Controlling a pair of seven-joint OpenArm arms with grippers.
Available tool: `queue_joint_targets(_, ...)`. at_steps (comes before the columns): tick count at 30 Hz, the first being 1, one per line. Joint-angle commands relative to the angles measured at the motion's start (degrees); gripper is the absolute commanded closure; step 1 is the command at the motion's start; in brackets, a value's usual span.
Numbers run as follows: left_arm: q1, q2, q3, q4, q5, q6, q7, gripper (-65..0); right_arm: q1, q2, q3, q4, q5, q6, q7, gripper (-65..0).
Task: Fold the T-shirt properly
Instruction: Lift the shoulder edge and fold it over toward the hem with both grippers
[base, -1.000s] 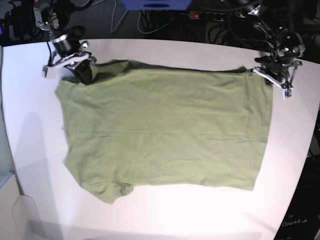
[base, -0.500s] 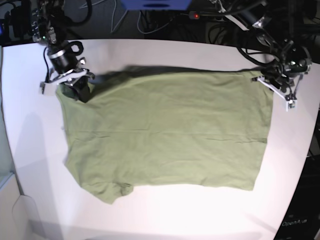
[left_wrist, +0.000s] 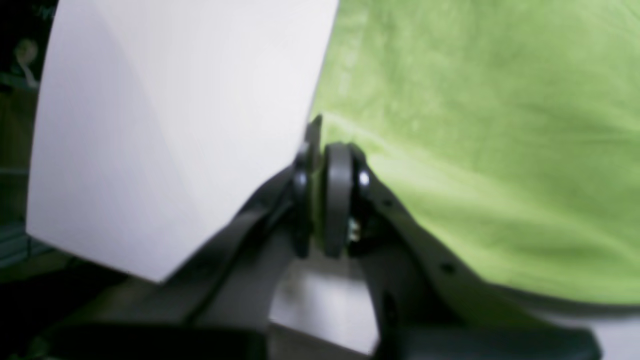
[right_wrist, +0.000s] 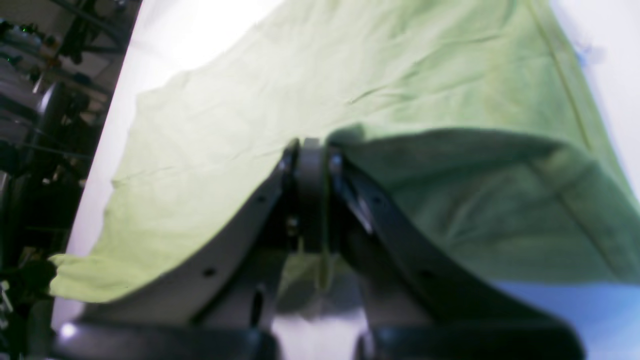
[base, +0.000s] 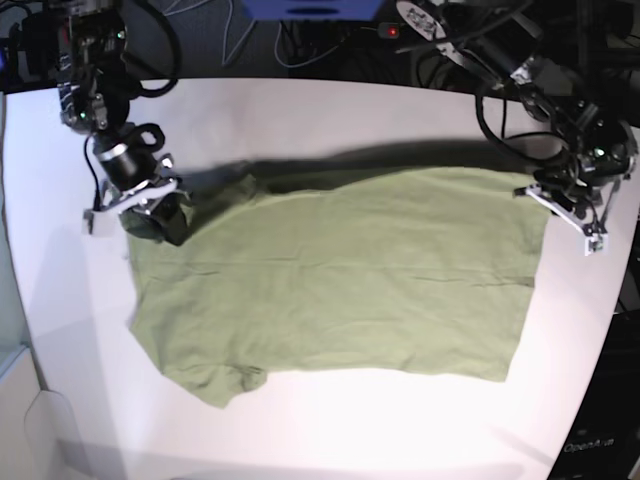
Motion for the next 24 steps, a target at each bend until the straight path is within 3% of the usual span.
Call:
queue_joint_targets(1, -1.6, -0.3, 0.2, 0.9, -0.6, 0.1, -1.1, -2.8, 1.8, 0.7, 0.5, 0.4, 0.5, 0.4, 0.7, -0.7)
queue_joint_targets(11, -6.8, -0.6, 4.9, -4.7, -0.6, 0.1, -1.7, -2.8, 8.4, 0.7, 0.2, -6.3, 0.5, 0.4, -0.5, -0.7)
queue_joint_targets(24, -13.5, -5.5, 5.8, -13.4, -1.2, 0.1, -1.8, -2.8, 19.5, 0.7, 0.1, -14.3, 0.5, 0.4, -5.8, -0.7)
